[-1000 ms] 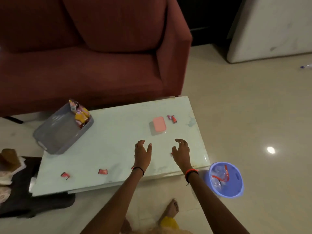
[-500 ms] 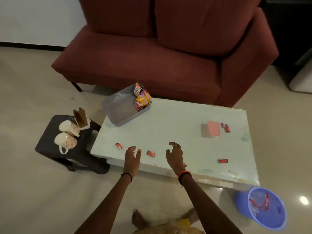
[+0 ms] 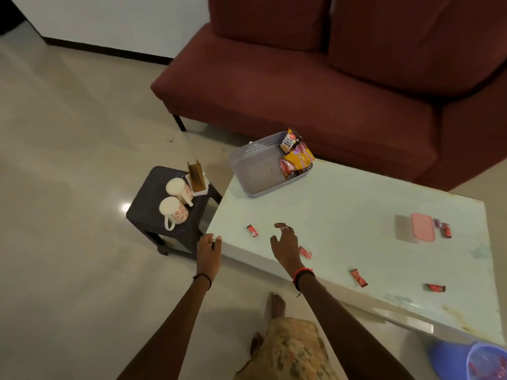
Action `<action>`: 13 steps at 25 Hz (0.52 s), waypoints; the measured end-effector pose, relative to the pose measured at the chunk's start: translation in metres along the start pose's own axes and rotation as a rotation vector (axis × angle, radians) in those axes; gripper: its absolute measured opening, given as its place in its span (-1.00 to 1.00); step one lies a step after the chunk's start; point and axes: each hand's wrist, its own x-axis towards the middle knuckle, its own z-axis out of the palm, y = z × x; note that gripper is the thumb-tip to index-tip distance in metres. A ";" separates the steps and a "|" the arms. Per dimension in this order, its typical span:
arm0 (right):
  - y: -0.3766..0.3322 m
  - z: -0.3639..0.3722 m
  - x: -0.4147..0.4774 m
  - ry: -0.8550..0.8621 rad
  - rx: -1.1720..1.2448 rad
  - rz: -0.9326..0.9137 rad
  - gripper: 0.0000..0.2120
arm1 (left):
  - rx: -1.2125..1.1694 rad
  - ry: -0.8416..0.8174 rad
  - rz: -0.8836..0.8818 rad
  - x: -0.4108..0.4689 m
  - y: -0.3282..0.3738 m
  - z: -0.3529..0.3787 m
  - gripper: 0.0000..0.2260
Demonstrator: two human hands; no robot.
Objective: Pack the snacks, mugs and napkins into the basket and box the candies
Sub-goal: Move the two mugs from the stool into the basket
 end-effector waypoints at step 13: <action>-0.109 0.124 0.140 -0.271 -0.069 -0.088 -0.62 | 0.214 0.255 -0.109 0.159 -0.030 -0.076 -0.49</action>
